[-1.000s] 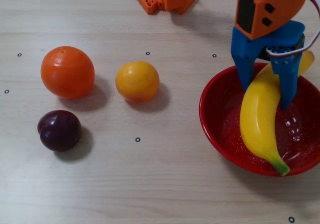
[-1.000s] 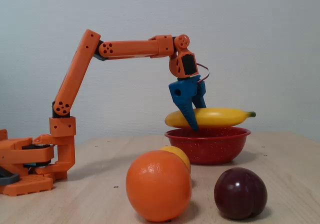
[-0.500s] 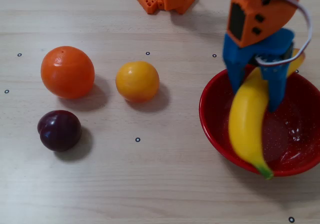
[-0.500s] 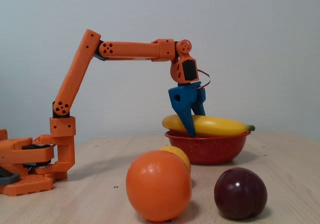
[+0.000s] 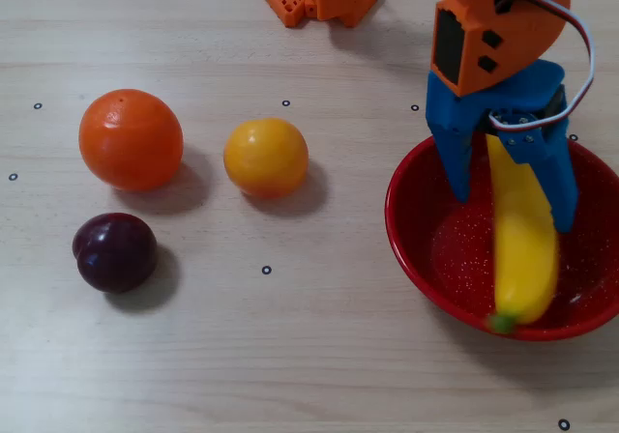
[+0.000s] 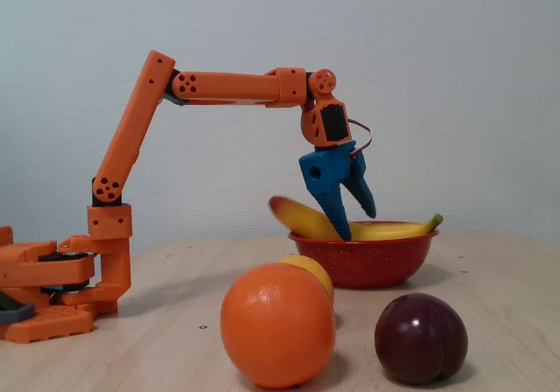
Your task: Put banana in the red bowl.
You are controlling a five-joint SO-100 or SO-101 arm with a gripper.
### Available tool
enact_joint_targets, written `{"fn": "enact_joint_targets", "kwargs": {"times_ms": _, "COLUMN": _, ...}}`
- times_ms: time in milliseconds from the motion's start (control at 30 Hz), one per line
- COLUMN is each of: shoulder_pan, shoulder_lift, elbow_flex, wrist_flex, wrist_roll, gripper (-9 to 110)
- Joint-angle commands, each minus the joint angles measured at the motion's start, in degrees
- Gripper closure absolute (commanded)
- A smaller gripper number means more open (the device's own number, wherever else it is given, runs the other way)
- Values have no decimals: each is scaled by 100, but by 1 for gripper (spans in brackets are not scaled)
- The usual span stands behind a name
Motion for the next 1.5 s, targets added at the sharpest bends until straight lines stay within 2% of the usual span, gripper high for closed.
{"fn": "enact_joint_targets", "kwargs": {"times_ms": 0, "shoulder_pan": 229, "shoulder_lift": 536, "elbow_flex": -229, "wrist_flex": -167, "wrist_roll": -105, "gripper": 66}}
{"fn": "enact_joint_targets", "kwargs": {"times_ms": 133, "shoulder_pan": 281, "shoulder_lift": 659, "elbow_flex": -237, "wrist_flex": -185, "wrist_roll": -97, "gripper": 68}}
{"fn": "enact_joint_targets", "kwargs": {"times_ms": 300, "shoulder_pan": 343, "shoulder_lift": 958, "elbow_flex": -255, "wrist_flex": -466, "wrist_roll": 185, "gripper": 78}}
{"fn": "enact_joint_targets", "kwargs": {"times_ms": 533, "shoulder_pan": 422, "shoulder_lift": 1424, "elbow_flex": -185, "wrist_flex": -633, "wrist_roll": 422, "gripper": 101}}
{"fn": "enact_joint_targets", "kwargs": {"times_ms": 1167, "shoulder_pan": 1327, "shoulder_lift": 3146, "elbow_flex": 237, "wrist_flex": -70, "wrist_roll": 1380, "gripper": 102}}
{"fn": "enact_joint_targets", "kwargs": {"times_ms": 1467, "shoulder_pan": 1951, "shoulder_lift": 4535, "elbow_flex": 1644, "wrist_flex": -299, "wrist_roll": 1793, "gripper": 102}}
